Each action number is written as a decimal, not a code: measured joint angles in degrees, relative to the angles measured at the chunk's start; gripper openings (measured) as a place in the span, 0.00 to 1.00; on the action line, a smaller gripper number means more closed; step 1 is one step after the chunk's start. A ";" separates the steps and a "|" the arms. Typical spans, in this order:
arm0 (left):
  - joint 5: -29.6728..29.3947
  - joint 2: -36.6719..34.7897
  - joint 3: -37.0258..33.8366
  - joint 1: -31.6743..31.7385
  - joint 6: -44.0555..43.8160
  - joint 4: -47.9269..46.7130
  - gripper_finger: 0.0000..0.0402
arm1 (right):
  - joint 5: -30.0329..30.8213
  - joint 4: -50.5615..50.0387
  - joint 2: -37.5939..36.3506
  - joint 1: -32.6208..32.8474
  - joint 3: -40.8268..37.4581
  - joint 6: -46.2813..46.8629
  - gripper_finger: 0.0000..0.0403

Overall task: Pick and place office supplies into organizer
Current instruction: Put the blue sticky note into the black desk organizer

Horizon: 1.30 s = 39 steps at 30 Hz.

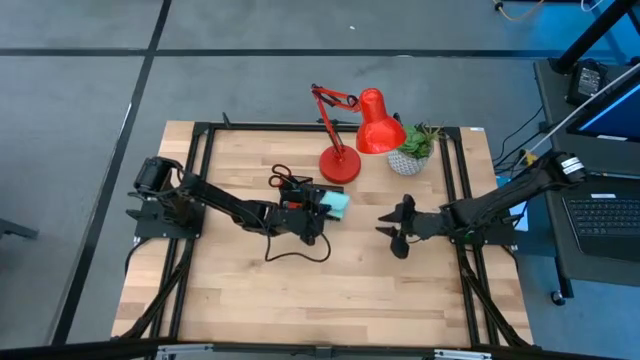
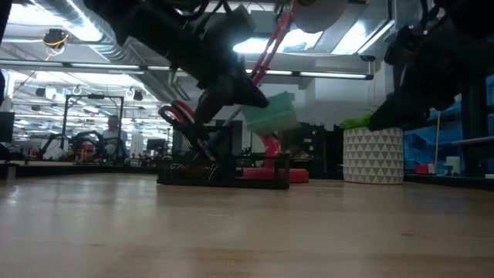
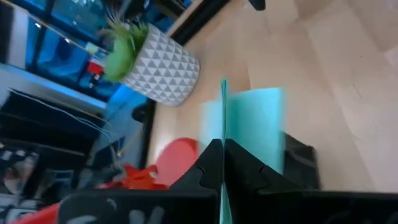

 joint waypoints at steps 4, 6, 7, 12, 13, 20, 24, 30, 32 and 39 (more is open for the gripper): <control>-0.89 0.04 1.33 -0.76 1.80 -0.13 0.01 | -0.32 0.03 -0.52 0.00 0.00 2.90 0.38; -1.35 0.04 2.01 -0.87 2.55 0.19 0.01 | -0.35 0.03 -0.45 0.00 0.00 4.59 0.38; -2.13 0.04 2.12 -0.85 2.93 0.15 0.01 | -0.35 0.01 -0.45 0.03 0.00 5.71 0.38; -9.86 0.07 2.12 -0.80 4.34 0.05 0.01 | -0.42 -0.02 -0.41 0.22 0.00 6.90 0.38; -10.11 0.14 2.12 -0.80 4.23 0.05 0.01 | -0.42 -0.02 -0.41 0.22 0.00 6.40 0.38; -12.95 2.89 2.12 -0.32 2.35 1.29 0.01 | -0.39 -0.10 -0.41 -0.24 0.00 0.71 0.38; -15.70 5.50 2.63 0.55 2.16 3.23 0.01 | -0.26 -0.37 -0.41 -0.28 0.00 -3.50 0.38; -17.64 9.66 6.27 1.39 2.65 3.15 0.01 | -0.24 -0.87 -0.41 -1.35 0.00 -6.73 0.38; -18.40 10.73 7.30 1.35 2.84 2.60 0.01 | -0.24 -1.49 -0.40 -2.18 0.00 -6.81 0.38; -21.75 11.32 8.86 0.58 0.22 -2.80 0.01 | -0.24 -3.36 -0.38 -4.40 0.02 -8.40 0.38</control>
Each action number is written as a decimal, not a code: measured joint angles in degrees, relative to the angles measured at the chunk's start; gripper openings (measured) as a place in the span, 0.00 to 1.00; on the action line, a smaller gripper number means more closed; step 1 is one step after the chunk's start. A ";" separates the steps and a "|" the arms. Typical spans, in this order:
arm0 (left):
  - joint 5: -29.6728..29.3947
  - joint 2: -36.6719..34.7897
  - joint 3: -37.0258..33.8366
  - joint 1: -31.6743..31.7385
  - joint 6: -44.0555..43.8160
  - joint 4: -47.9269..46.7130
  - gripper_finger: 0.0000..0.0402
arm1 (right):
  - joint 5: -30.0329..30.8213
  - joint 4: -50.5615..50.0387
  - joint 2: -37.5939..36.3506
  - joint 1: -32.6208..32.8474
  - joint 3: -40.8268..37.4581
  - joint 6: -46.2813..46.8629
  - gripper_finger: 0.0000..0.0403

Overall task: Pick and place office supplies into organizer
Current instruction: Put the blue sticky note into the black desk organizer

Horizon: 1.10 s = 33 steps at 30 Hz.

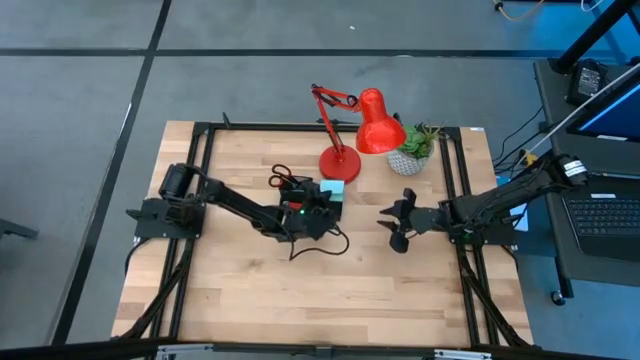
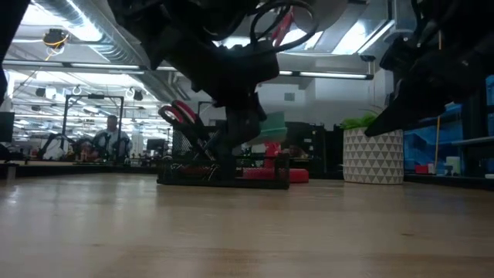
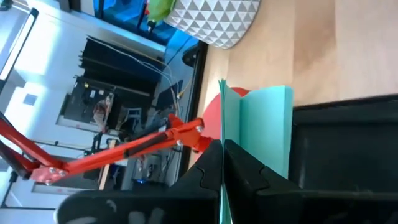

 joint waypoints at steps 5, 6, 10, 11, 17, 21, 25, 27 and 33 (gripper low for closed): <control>0.09 0.00 0.10 -0.86 -4.90 -4.33 0.01 | 0.00 -0.03 0.02 -1.08 0.00 -0.69 0.38; 0.10 0.00 0.10 -1.04 -5.92 -5.07 0.01 | 0.02 -0.03 0.02 -1.15 0.00 -0.88 0.38; 1.82 0.00 0.10 -1.35 -8.36 -6.37 0.01 | 0.00 -0.02 0.02 -1.13 0.00 -0.93 0.38; 2.61 0.00 0.10 -1.37 -8.76 -6.41 0.01 | 0.00 -0.01 0.02 -1.13 0.00 -0.91 0.38; 5.76 0.00 0.10 -0.72 -10.65 -8.20 0.01 | 0.00 0.23 0.02 -1.13 0.00 -0.75 0.38; 5.84 0.62 0.10 -0.44 -10.64 -9.28 0.01 | 0.00 0.23 0.02 -1.13 0.00 0.45 0.38; 9.83 1.65 0.10 0.27 -10.76 -9.10 0.01 | 0.00 0.23 0.02 -1.13 0.00 0.58 0.38; 10.05 2.56 0.06 0.52 -10.72 -9.11 0.01 | 0.00 0.23 0.02 -1.13 0.00 0.58 0.38; 10.22 5.20 0.28 1.04 -10.65 -8.35 0.00 | 0.02 0.32 0.02 -1.13 0.00 0.71 0.38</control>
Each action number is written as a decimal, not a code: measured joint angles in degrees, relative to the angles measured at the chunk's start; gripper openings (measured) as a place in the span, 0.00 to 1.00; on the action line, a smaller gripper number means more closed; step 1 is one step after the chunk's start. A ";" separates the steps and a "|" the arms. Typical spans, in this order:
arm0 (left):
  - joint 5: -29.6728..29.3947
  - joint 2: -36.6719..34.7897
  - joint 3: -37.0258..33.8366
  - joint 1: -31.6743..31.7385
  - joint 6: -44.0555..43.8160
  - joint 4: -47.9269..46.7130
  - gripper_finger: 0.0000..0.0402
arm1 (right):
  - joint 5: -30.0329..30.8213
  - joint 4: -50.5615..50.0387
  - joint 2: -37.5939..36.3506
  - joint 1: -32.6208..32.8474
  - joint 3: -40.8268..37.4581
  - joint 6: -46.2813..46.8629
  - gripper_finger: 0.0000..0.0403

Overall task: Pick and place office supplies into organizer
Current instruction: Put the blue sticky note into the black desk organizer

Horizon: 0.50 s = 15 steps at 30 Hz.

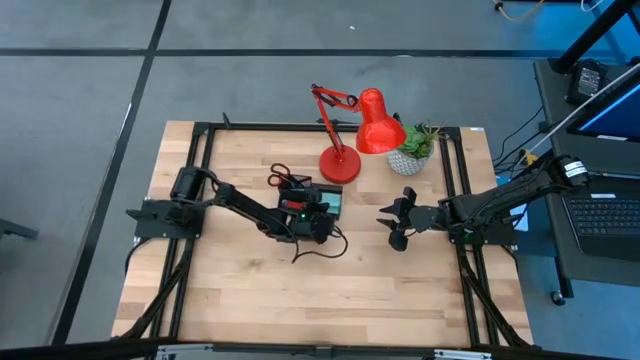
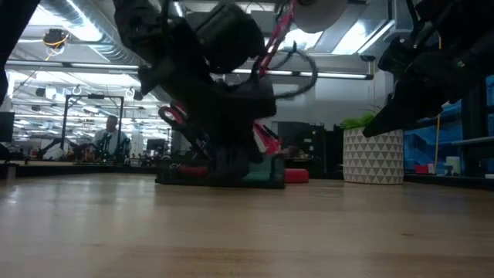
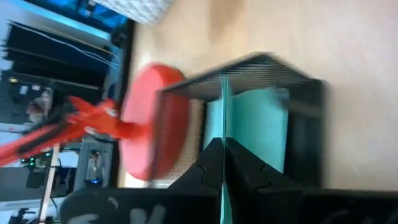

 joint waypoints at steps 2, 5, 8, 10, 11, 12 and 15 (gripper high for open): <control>0.02 0.32 -0.26 0.03 -0.08 -0.80 0.00 | 0.00 0.00 0.00 0.00 0.00 0.07 0.38; 0.19 0.37 -0.24 0.11 -0.02 -0.71 0.00 | 0.00 0.02 0.00 0.00 0.01 0.07 0.38; 0.72 0.37 -0.24 0.09 0.00 -0.56 0.01 | 0.00 0.06 0.00 0.00 0.01 0.07 0.38; 1.70 0.37 -0.26 0.09 -0.21 -0.46 0.01 | 0.00 0.07 0.00 0.00 0.02 0.07 0.38; 1.84 0.37 -0.25 0.09 -0.56 -0.38 0.02 | 0.00 0.09 0.00 0.00 0.02 0.07 0.38; 1.72 0.37 -0.24 0.09 -1.01 -0.27 0.02 | 0.00 0.09 0.00 0.00 0.02 0.06 0.38; 1.22 0.37 -0.26 0.07 -1.25 0.37 0.04 | 0.00 0.09 0.00 0.00 0.02 0.03 0.38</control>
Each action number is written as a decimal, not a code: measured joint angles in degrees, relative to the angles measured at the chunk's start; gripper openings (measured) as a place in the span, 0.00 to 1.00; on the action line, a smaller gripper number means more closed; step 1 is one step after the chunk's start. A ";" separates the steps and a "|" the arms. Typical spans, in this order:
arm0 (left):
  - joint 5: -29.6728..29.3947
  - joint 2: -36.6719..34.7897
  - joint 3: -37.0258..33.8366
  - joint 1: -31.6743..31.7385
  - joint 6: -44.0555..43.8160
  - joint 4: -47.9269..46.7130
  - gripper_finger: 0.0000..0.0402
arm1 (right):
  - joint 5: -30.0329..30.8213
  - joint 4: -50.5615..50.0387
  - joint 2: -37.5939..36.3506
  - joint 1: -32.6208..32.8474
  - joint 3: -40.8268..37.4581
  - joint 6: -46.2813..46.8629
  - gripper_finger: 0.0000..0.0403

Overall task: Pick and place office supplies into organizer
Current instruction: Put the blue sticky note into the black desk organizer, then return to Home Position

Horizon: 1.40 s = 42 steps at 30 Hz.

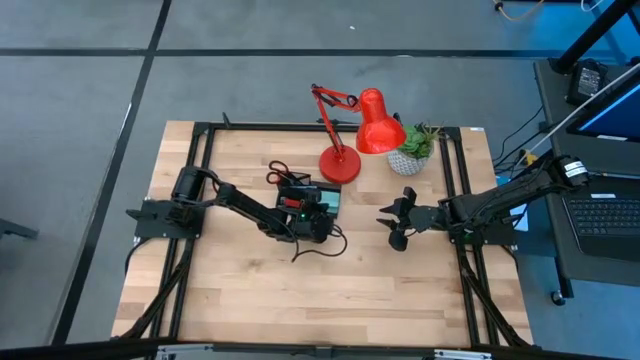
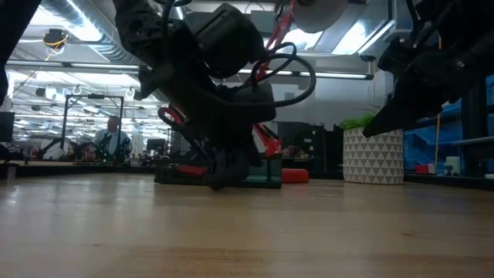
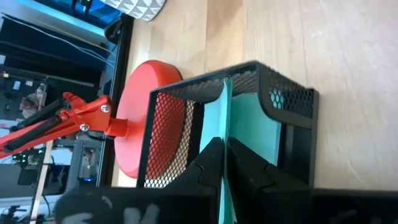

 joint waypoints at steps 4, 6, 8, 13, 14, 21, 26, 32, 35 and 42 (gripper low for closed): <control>0.43 0.00 0.00 -0.02 -0.02 0.58 0.09 | 0.00 0.00 0.00 0.00 0.00 -0.03 0.38; 0.53 0.00 0.00 -0.13 -0.04 0.64 0.12 | 0.00 0.00 0.00 0.00 0.00 -0.05 0.38; 0.58 0.00 0.00 -0.14 -0.27 0.62 0.15 | 0.00 0.00 0.00 0.00 0.00 -0.07 0.38; 0.74 -0.23 0.00 -0.13 -1.57 0.59 0.23 | 0.00 0.00 0.00 0.00 0.00 -0.10 0.38; 0.92 -0.35 0.00 -0.13 -1.63 0.72 0.24 | 0.00 0.00 0.00 0.00 0.00 -0.06 0.38; 2.12 -0.66 0.01 -0.15 -2.58 0.54 0.32 | 0.00 -0.04 0.00 0.00 0.00 -0.10 0.38; 2.11 -0.67 0.01 -0.50 -2.60 0.57 0.34 | 0.00 -0.07 0.00 0.00 0.00 -0.10 0.38; 3.76 -3.40 0.07 -1.72 -4.05 -1.16 0.33 | 0.00 -0.12 -0.02 0.00 0.00 -0.10 0.38; 3.90 -7.01 0.09 -2.48 -5.56 -3.61 0.32 | -0.01 -0.32 -0.02 0.00 0.00 -0.07 0.38; 12.43 -20.29 -0.44 -2.58 -8.21 -13.63 0.31 | -0.04 0.07 -0.02 0.02 0.02 0.06 0.38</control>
